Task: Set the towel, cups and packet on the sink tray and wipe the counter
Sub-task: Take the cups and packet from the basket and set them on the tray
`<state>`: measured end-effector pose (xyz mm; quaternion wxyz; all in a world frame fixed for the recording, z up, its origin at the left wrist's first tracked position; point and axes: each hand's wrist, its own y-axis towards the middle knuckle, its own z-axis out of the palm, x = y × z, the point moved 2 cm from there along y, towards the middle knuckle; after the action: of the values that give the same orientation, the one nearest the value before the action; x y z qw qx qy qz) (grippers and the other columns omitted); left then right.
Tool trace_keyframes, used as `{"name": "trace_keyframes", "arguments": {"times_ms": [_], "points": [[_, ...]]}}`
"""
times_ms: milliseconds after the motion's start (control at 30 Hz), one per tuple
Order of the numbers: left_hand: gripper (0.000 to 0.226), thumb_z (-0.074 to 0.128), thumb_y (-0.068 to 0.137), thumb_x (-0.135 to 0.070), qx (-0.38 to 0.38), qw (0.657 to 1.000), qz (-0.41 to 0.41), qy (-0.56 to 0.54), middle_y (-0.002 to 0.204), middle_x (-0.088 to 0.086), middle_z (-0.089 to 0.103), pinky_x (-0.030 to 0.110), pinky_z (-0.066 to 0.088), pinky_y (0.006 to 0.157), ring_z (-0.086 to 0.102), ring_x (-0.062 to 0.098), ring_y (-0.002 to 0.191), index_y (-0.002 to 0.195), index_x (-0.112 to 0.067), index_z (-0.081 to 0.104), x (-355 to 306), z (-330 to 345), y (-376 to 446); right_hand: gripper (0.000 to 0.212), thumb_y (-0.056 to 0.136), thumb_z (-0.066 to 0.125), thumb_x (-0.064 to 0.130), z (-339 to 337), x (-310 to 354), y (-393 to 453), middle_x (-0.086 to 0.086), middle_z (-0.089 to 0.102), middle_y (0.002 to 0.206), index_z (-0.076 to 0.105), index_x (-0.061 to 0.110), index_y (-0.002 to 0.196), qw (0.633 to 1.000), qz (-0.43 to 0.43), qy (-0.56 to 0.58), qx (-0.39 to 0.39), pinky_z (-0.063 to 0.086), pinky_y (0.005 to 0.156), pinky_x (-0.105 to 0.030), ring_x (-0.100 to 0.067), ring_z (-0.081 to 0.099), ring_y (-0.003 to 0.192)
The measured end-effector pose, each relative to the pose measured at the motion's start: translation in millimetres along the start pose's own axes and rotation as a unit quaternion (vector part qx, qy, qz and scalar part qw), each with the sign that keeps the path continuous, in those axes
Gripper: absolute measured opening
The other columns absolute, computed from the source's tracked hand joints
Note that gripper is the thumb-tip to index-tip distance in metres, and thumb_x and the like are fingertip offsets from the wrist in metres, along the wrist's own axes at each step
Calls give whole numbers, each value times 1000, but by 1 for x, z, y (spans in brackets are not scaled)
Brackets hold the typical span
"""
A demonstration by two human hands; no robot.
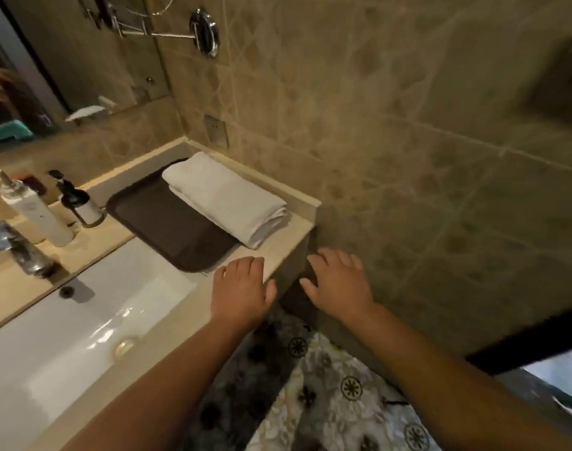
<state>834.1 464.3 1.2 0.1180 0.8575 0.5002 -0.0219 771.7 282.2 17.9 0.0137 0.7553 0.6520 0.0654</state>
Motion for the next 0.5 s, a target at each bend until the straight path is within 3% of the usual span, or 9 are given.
{"name": "trace_keyframes", "arguments": {"times_ms": [167,300,500], "points": [[47,56,83,-44,6,995,101,-5,112,11,65,44,45,85,60,32,101,118,-13,60,-84,-5,-31,48,86,57,50,-22,-52,-94,-10,56,129,58,20,124,995,97,-14,-25,39,93,-49,-32,52,116],[51,52,87,-47,16,985,170,-26,125,8,61,46,41,95,55,29,114,128,-16,55,-154,1,-66,48,89,48,54,-34,-94,-174,-9,56,126,54,24,126,986,164,-24,-28,38,95,-49,-31,51,115],[55,48,87,-50,46,957,285,-39,127,7,60,46,43,94,55,28,116,130,-15,52,-293,15,-166,45,88,48,55,-50,-164,-349,-5,56,124,55,25,121,961,270,-45,-46,41,92,-47,-28,51,113]]}}
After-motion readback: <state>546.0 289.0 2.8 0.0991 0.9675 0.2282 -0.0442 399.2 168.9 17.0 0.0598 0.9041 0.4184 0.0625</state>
